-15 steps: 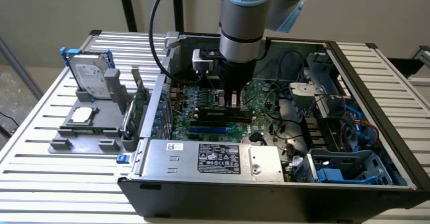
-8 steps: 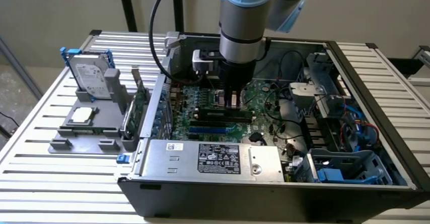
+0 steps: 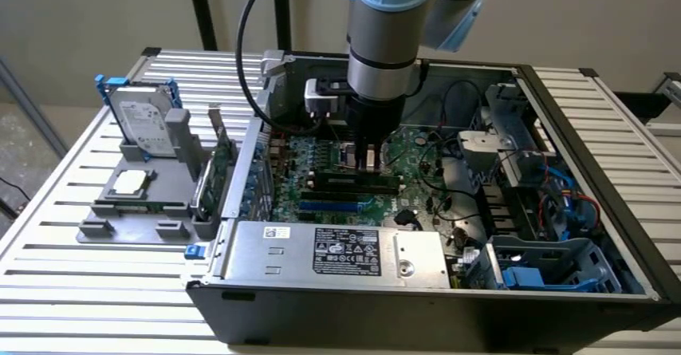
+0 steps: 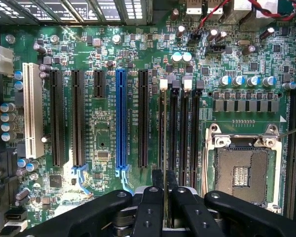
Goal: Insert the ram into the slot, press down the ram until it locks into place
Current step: 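Insert the ram into the slot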
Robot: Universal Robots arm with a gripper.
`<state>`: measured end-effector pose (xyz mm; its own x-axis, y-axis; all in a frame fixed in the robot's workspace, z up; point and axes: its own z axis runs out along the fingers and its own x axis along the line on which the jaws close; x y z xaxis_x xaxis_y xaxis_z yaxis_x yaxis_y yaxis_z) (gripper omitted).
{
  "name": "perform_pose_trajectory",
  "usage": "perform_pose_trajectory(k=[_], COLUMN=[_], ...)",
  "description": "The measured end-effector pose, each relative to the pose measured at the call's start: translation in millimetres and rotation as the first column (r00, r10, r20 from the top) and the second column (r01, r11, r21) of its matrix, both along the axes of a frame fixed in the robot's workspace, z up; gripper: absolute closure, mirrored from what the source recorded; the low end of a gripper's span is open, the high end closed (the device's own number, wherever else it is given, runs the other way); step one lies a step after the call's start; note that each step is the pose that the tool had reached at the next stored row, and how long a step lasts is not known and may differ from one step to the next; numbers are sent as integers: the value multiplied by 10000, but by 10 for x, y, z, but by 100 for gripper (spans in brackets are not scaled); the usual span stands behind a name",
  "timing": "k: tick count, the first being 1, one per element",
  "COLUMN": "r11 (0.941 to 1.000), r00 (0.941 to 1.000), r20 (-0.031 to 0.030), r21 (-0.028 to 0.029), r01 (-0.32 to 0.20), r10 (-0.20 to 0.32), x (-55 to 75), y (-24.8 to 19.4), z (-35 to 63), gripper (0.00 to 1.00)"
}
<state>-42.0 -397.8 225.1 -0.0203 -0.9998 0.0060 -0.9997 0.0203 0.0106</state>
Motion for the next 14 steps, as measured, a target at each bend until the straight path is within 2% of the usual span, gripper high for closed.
perform_pose_trajectory(k=[11,13,14], r11=[10000,10000,10000], r00=[10000,10000,10000], r20=[1,2,2], r21=[-2,1,2], r01=[10,11,11], r10=[-10,-11,-11], x=[0,0,0], y=[0,0,1], z=[-22,-13,1], gripper=[87,85,79])
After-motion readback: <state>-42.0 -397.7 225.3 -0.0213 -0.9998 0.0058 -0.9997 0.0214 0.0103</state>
